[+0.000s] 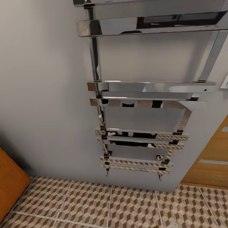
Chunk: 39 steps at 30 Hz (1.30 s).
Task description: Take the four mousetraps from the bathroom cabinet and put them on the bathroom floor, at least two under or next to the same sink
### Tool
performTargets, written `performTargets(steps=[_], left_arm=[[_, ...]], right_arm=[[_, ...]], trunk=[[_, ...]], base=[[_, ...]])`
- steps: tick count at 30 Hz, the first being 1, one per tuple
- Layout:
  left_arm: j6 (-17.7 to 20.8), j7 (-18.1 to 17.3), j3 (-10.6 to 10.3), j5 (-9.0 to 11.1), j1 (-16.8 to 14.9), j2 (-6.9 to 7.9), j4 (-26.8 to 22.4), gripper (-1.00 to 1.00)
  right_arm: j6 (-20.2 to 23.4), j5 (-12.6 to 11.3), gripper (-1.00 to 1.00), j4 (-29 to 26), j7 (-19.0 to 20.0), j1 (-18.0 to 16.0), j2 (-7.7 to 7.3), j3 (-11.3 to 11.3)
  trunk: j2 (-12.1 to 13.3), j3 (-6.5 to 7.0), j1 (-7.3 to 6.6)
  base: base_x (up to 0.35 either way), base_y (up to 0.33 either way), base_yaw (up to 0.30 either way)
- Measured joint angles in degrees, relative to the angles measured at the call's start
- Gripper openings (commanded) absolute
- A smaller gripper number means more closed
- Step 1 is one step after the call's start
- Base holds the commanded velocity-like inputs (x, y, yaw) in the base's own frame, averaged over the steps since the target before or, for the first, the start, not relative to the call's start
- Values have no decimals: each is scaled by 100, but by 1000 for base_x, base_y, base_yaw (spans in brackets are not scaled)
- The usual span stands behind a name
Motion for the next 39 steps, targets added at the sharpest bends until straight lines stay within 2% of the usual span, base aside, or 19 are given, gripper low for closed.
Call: performTargets(steps=[39], left_arm=[[0,0,-2,0,0,0,0,-100]], right_arm=[[0,0,-100,0,0,0,0,-1]], trunk=[[0,-245,0]], base=[[0,0,-232]])
